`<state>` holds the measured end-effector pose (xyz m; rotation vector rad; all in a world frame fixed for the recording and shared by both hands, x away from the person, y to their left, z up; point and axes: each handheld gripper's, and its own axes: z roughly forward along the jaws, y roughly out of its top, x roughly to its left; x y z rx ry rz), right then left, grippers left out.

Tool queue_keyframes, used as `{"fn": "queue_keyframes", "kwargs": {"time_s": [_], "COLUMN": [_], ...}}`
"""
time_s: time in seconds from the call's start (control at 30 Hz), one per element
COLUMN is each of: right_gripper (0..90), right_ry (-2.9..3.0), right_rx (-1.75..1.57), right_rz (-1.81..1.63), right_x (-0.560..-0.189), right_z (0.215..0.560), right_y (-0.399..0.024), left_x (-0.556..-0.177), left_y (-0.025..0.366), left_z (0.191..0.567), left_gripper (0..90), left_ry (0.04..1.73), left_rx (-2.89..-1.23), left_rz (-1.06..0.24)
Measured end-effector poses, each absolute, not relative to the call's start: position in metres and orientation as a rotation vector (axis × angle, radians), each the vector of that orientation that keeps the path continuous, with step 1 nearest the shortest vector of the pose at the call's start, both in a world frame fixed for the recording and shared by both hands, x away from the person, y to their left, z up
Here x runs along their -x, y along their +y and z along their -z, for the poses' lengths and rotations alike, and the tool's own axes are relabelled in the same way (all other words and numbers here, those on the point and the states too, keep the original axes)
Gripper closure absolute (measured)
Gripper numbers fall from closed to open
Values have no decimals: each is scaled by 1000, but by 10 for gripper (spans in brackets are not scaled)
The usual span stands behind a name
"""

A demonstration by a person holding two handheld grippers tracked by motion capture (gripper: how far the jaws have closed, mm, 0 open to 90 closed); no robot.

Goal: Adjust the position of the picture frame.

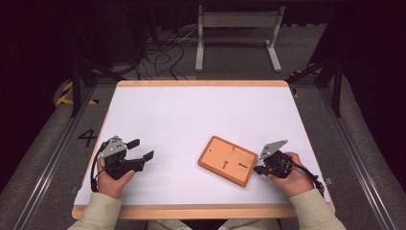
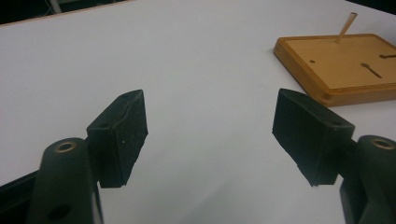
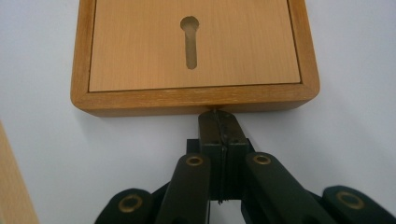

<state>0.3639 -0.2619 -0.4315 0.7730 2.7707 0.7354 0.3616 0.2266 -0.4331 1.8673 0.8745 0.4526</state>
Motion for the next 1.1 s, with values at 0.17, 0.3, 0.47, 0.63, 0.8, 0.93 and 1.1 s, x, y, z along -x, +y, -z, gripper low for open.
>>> {"fn": "queue_keyframes", "kwargs": {"time_s": [0.17, 0.3, 0.47, 0.63, 0.8, 0.93, 1.1], "right_gripper": [900, 900, 900, 900, 900, 900, 900], "right_ry": [2766, 2770, 2765, 2666, 2636, 2677, 2732], "right_rx": [-732, -705, -714, -786, -827, -841, -854], "right_rz": [-769, -791, -782, -798, -796, -814, -831], "right_x": [-379, -389, -396, -413, -442, -452, -451], "right_z": [433, 435, 428, 413, 422, 432, 433], "right_y": [-239, -221, -217, -222, -218, -216, -217], "left_x": [-361, -362, -362, -363, -363, -364, -364], "left_y": [228, 228, 228, 225, 223, 224, 225], "left_z": [433, 434, 434, 434, 434, 435, 435], "left_gripper": [267, 267, 267, 268, 291, 328, 346], "left_ry": [880, 879, 878, 877, 887, 887, 884], "left_rx": [-1866, -1866, -1865, -1878, -1876, -1877, -1878], "left_rz": [-450, -445, -443, -446, -439, -427, -416]}}
